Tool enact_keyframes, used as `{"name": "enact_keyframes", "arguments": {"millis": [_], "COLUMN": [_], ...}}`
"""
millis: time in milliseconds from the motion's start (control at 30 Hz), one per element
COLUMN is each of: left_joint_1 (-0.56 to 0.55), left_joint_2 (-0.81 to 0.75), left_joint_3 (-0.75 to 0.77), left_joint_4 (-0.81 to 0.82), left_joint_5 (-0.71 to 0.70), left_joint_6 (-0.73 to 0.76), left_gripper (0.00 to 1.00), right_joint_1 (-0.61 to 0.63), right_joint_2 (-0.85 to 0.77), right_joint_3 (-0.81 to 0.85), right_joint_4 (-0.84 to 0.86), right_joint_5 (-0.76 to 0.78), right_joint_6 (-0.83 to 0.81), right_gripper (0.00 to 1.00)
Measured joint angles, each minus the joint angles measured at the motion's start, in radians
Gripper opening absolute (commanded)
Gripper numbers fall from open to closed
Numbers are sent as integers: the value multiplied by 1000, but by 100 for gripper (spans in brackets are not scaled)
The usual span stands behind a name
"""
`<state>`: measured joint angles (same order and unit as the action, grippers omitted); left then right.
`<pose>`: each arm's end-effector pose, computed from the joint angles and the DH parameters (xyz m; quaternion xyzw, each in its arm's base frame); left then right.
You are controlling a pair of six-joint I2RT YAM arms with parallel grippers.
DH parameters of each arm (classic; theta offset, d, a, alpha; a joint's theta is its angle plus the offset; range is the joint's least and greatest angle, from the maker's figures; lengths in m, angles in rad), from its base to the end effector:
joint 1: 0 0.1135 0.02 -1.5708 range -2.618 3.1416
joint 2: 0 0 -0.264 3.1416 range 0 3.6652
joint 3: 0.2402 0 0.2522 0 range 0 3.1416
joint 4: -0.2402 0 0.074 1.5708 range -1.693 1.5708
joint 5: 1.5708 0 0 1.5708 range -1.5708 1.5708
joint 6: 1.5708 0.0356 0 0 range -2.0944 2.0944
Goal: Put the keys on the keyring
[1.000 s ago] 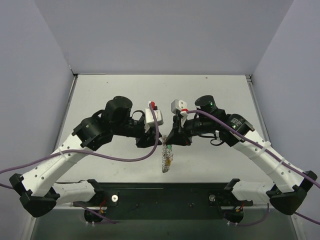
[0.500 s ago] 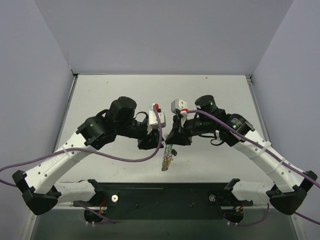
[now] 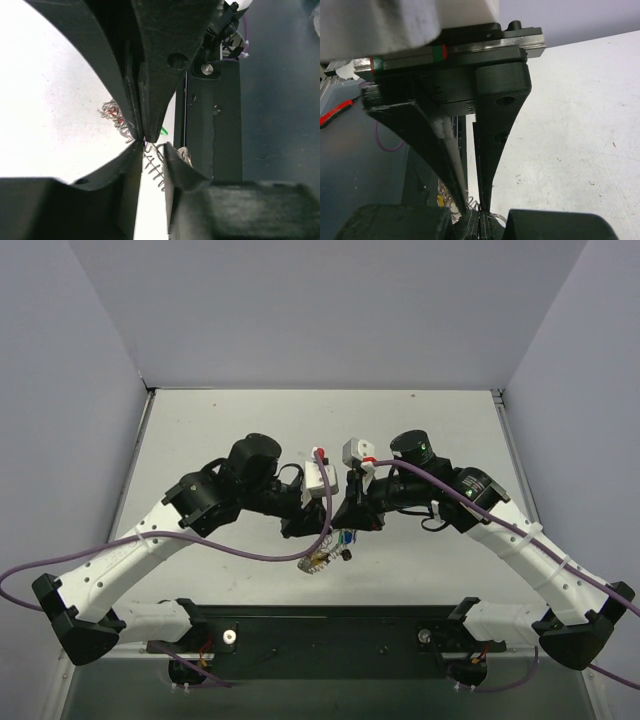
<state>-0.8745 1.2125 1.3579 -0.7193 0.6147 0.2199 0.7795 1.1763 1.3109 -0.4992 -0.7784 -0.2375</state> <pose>0.1431 -0.2032 0.3996 0.5591 0.6397 -0.3981 0.3460 0.1574 0.1907 0.4141 -0.5590 0.5608 0.4416 0.4220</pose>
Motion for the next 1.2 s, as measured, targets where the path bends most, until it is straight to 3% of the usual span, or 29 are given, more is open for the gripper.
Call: {"name": "enact_keyframes", "arguments": {"millis": [100,300,400,433,533,633,833,1200], "left_joint_1": [0,-1,-1,-2,-9,-13,-14,-14], "left_joint_2": [6,13,8,3,-13,-50,-140,-291], "left_joint_3": [-4,-11,-28,-40,-85,-146,-225,-484], "left_joint_4": [10,30,53,68,109,151,249,629], "left_joint_5": [-8,-8,-10,-11,-25,-46,-86,-171], "left_joint_6": [-2,-5,-7,-8,-19,-35,-75,-224], "left_gripper": [0,0,0,0,0,0,0,0], "right_joint_1": [0,-2,-2,-2,-2,-2,-8,-23], "right_joint_2": [-2,-9,-14,-18,-45,-100,-194,-231], "right_joint_3": [0,0,-8,-12,-35,-74,-121,-182], "right_joint_4": [-9,-24,-23,-17,41,101,171,232], "right_joint_5": [-1,8,21,25,40,62,96,135], "right_joint_6": [0,0,1,4,14,26,42,67], "right_gripper": [0,0,24,38,59,68,70,66]}}
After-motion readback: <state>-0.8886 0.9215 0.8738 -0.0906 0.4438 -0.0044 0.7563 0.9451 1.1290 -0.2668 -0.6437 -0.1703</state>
